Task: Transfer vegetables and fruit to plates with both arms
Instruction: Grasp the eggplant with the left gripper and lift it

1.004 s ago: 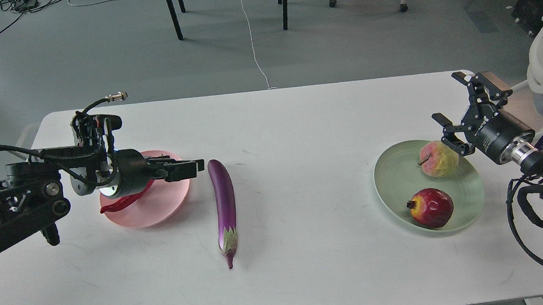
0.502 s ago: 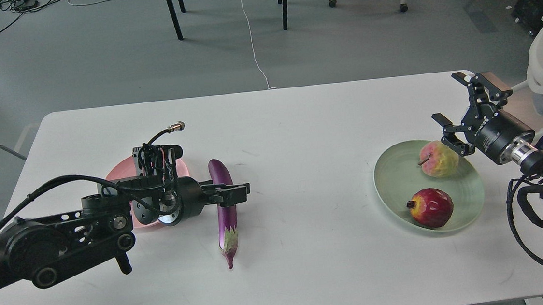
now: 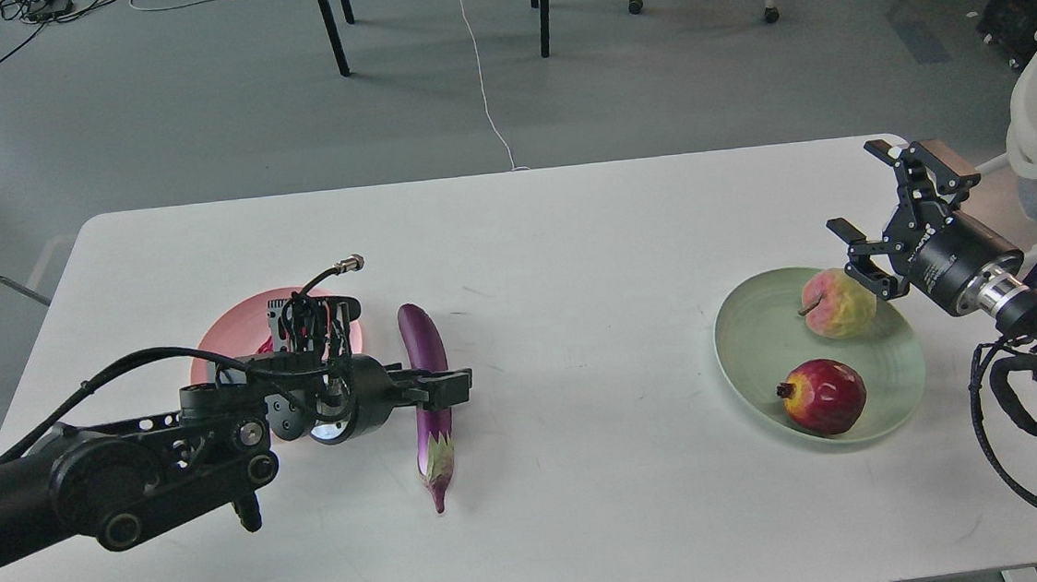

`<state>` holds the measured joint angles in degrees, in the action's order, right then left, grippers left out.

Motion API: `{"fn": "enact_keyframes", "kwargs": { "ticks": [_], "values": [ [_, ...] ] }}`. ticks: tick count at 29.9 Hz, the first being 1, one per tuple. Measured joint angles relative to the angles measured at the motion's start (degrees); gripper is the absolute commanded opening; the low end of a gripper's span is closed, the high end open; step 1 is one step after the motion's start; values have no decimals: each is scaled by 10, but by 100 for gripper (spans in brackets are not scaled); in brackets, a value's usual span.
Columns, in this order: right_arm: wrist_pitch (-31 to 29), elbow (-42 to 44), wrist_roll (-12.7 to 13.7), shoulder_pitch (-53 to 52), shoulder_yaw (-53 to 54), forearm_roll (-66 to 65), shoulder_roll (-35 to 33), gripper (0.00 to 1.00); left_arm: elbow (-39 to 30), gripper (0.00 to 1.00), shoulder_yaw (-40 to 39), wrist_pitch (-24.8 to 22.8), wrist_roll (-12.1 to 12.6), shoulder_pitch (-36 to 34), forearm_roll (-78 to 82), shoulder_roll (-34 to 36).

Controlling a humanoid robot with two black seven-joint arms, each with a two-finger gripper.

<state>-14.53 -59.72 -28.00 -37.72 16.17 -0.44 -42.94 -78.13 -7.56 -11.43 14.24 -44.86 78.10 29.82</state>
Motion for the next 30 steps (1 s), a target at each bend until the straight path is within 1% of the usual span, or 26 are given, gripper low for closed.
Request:
{"fn": "enact_keyframes", "kwargs": {
  "ticks": [2, 3, 4, 5, 6, 7, 8, 10, 11, 12, 13, 18, 22, 25, 28, 30],
  "values": [
    [0, 0, 0, 0, 0, 0, 0, 99, 6, 94, 0, -1, 0, 2, 0, -2],
    [0, 0, 0, 0, 0, 0, 0, 99, 9, 87, 1, -2, 0, 3, 0, -2],
    [0, 1, 0, 0, 0, 0, 0, 99, 11, 80, 1, -2, 0, 3, 0, -3],
    [0, 1, 0, 0, 0, 0, 0, 99, 12, 69, 1, -2, 0, 4, 0, -4],
    [0, 1, 0, 0, 0, 0, 0, 99, 14, 55, 1, -2, 1, 6, 0, -5],
    [0, 1, 0, 1, 0, 0, 0, 99, 15, 44, 1, -3, 1, 8, 0, -6],
    [0, 1, 0, 1, 0, 0, 0, 99, 16, 37, 1, -3, 1, 9, 0, -7],
    [0, 1, 0, 1, 0, 0, 0, 99, 16, 29, 1, -4, 1, 10, -1, -8],
    [0, 1, 0, 1, 0, 0, 0, 99, 16, 23, 0, -5, 0, 10, -1, -8],
    [0, 0, 0, 1, 0, 0, 0, 99, 16, 13, 0, -6, 0, 10, -1, -8],
    [0, 0, 0, 1, 0, 0, 0, 99, 15, 12, 0, -8, 0, 10, -1, -8],
    [0, 0, 0, 2, 0, 0, 1, 99, 8, 12, -8, -13, -1, 4, 5, 0],
    [0, 0, 0, 6, 0, 0, 4, 99, -25, 13, -10, -18, -13, -34, 14, 31],
    [0, 0, 0, 6, 0, 0, 8, 99, -42, 13, -7, -32, -36, -70, 19, 63],
    [5, 0, 0, 6, 0, -1, 10, 99, -39, 14, -2, -61, -71, -95, 42, 98],
    [10, 0, 0, 6, 0, -1, 12, 99, -33, 14, 0, -80, -102, -97, 84, 123]
  ]
}}
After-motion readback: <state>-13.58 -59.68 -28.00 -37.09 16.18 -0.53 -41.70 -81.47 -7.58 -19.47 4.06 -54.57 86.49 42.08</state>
